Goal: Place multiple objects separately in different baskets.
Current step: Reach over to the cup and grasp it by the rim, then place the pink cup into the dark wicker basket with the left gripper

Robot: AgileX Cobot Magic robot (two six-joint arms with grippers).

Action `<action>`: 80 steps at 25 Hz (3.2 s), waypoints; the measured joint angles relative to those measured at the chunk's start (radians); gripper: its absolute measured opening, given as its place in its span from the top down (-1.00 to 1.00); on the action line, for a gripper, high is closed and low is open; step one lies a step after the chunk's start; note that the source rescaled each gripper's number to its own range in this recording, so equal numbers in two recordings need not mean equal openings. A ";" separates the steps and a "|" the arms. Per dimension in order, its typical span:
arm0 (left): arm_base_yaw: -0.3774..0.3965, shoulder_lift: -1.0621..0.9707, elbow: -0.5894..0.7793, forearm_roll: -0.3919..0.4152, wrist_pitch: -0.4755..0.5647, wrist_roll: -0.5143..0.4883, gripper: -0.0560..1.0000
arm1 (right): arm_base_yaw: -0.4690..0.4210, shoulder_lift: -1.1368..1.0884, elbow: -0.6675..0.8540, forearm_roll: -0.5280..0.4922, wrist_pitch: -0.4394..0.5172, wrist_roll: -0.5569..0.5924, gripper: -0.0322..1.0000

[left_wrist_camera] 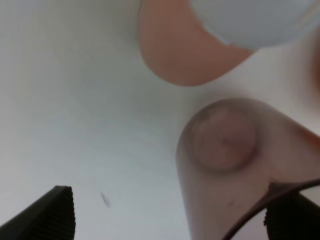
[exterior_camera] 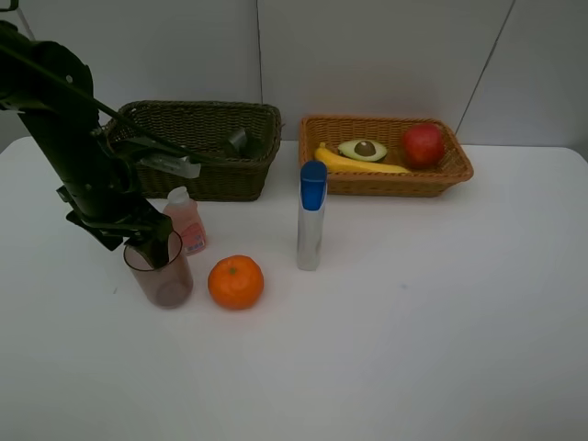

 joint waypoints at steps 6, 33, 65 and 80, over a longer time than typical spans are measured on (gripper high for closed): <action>0.000 0.000 0.000 0.000 0.000 -0.014 -0.43 | 0.000 0.000 0.000 0.000 0.000 0.000 -0.70; 0.000 0.000 0.000 0.000 0.044 -0.057 0.89 | 0.000 0.000 0.000 0.000 0.000 0.000 -0.70; 0.105 -0.085 -0.555 0.178 0.383 -0.109 0.89 | 0.000 0.000 0.000 0.000 0.000 0.000 -0.70; 0.143 0.132 -0.566 0.297 -0.121 0.038 0.89 | 0.000 0.000 0.000 0.000 0.000 0.000 -0.70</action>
